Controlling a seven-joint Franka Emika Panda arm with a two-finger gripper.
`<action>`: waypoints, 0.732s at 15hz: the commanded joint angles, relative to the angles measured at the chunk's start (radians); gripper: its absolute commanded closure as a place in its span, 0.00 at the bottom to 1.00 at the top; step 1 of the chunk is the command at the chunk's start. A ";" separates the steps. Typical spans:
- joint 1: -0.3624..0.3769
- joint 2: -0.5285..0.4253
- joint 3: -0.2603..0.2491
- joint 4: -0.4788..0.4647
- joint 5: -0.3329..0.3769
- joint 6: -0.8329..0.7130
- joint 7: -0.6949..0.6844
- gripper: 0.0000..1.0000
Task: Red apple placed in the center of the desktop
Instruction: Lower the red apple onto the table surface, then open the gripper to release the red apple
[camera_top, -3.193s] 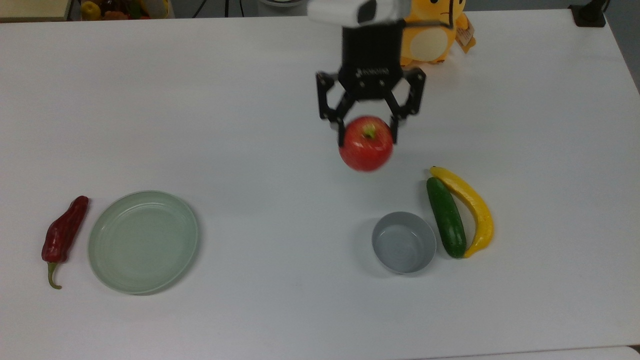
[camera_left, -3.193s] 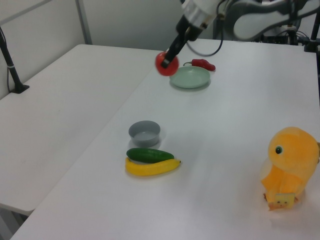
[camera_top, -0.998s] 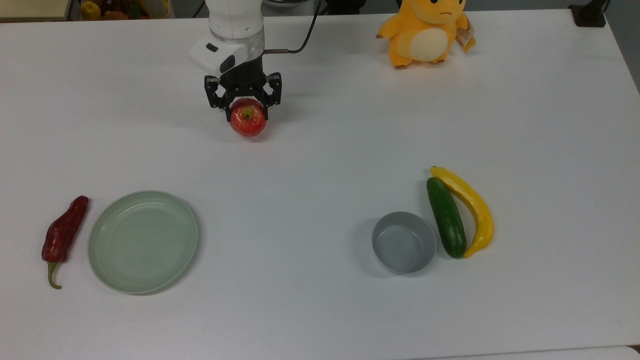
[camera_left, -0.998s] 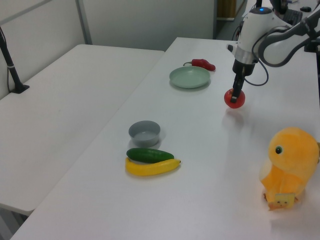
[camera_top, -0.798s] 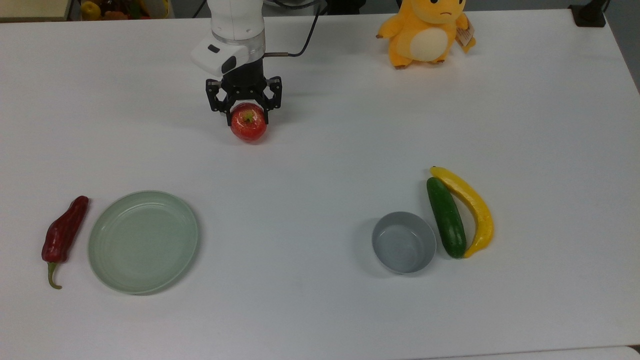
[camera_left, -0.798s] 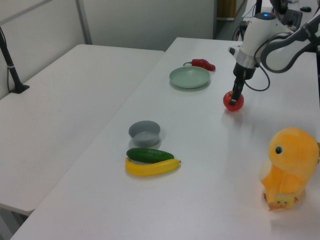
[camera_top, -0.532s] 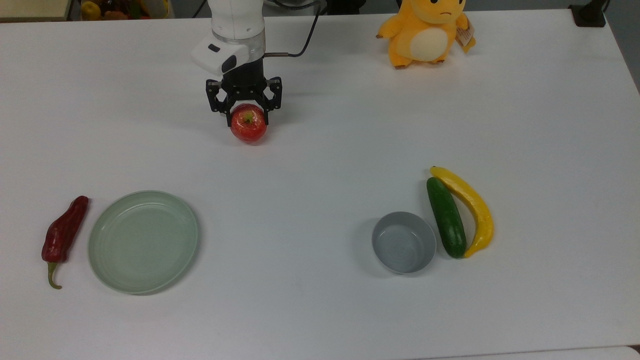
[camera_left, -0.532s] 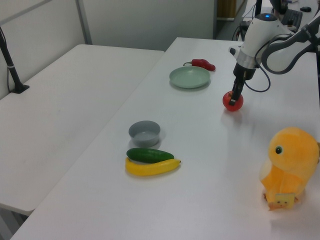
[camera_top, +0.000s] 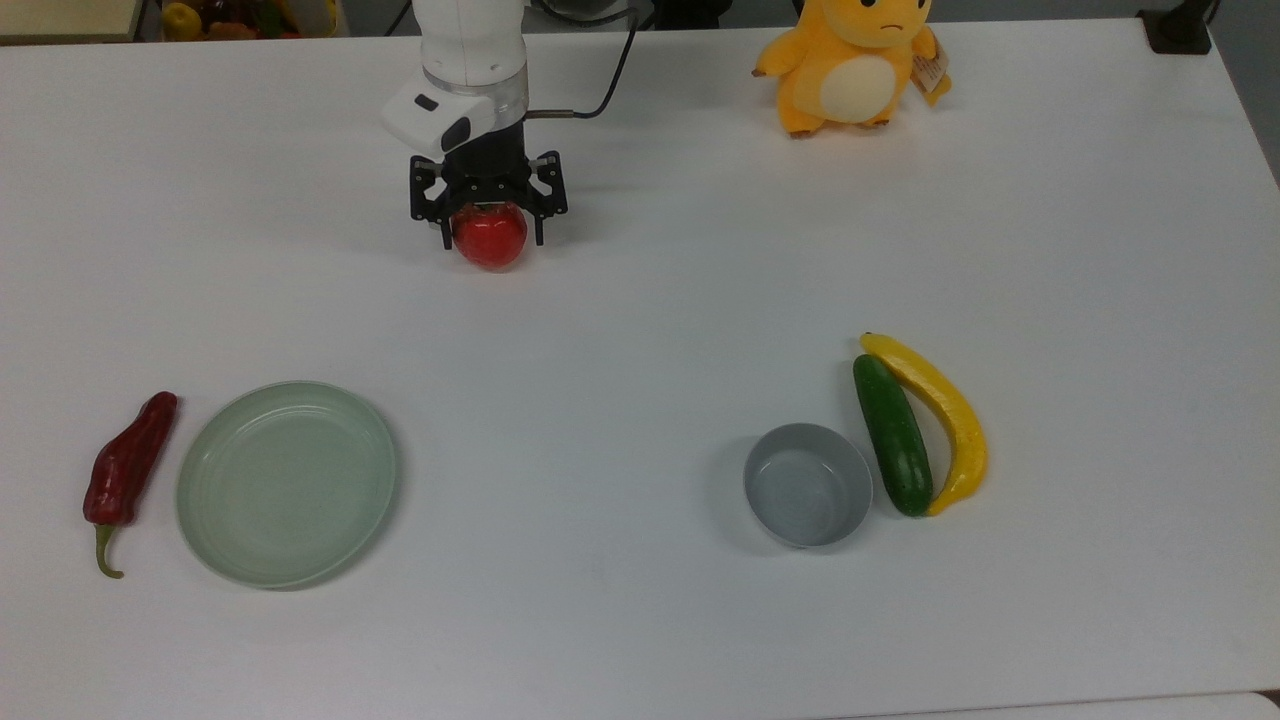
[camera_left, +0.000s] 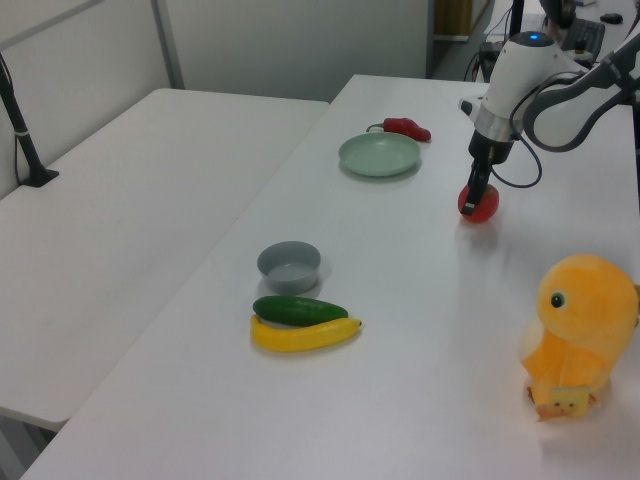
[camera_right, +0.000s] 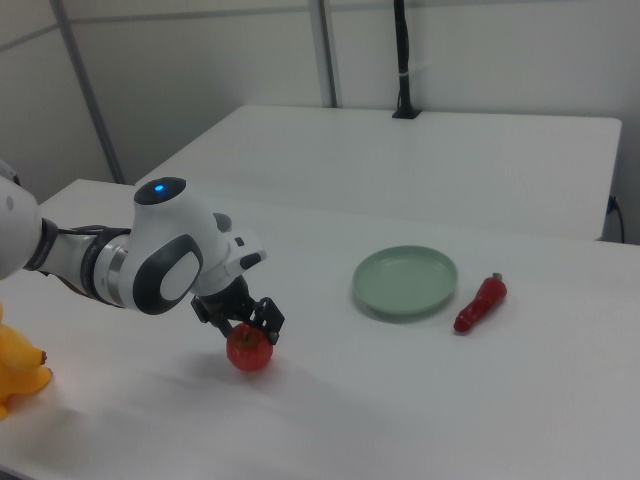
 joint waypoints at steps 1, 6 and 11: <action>-0.010 -0.022 0.003 -0.007 0.018 -0.021 -0.005 0.00; -0.010 -0.063 0.003 0.100 0.018 -0.199 0.034 0.00; 0.003 -0.063 0.014 0.347 0.018 -0.494 0.116 0.00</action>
